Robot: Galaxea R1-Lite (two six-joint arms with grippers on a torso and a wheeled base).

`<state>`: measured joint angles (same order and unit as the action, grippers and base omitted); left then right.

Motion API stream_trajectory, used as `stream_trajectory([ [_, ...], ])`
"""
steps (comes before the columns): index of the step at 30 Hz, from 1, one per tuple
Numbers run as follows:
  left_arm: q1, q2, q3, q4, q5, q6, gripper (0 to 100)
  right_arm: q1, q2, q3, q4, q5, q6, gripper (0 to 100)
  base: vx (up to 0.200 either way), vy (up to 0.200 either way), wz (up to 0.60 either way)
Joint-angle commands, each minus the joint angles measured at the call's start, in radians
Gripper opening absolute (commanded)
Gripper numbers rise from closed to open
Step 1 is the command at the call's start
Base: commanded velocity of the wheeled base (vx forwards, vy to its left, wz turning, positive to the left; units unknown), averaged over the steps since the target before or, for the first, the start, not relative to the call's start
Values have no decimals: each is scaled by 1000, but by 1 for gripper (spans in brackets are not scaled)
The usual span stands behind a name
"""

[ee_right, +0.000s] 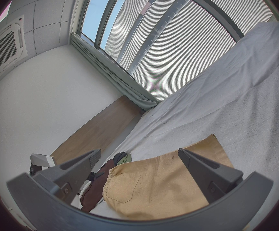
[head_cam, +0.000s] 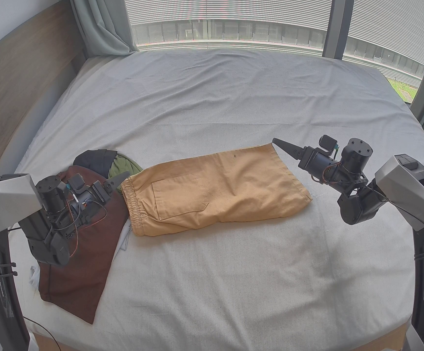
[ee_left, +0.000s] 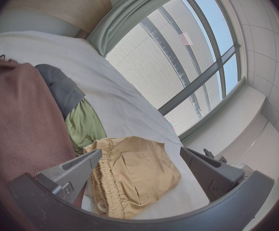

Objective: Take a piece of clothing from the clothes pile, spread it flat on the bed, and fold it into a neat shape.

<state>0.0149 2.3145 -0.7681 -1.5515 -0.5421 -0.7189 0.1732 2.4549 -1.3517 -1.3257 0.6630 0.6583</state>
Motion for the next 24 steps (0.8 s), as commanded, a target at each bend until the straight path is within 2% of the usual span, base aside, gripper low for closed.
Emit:
stream_trajectory([
  [1, 14, -132, 69, 1, -19, 47, 100, 12, -86, 200, -121, -10, -2, 100, 0, 0, 0],
  [4, 16, -218, 128, 1, -65, 49, 100, 12, -88, 296, -217, -11, -3, 100, 0, 0, 0],
  [10, 7, -357, 214, 2, -137, 47, 100, 6, -132, 473, -221, -14, -60, 100, 0, 0, 0],
  [16, -18, -374, 228, 2, -134, 49, 100, 14, -186, 577, -222, -23, -59, 100, 0, 0, 0],
  [24, -26, -362, 240, 2, -139, 53, 100, 28, -205, 628, -219, -105, -54, 100, 0, 0, 0],
])
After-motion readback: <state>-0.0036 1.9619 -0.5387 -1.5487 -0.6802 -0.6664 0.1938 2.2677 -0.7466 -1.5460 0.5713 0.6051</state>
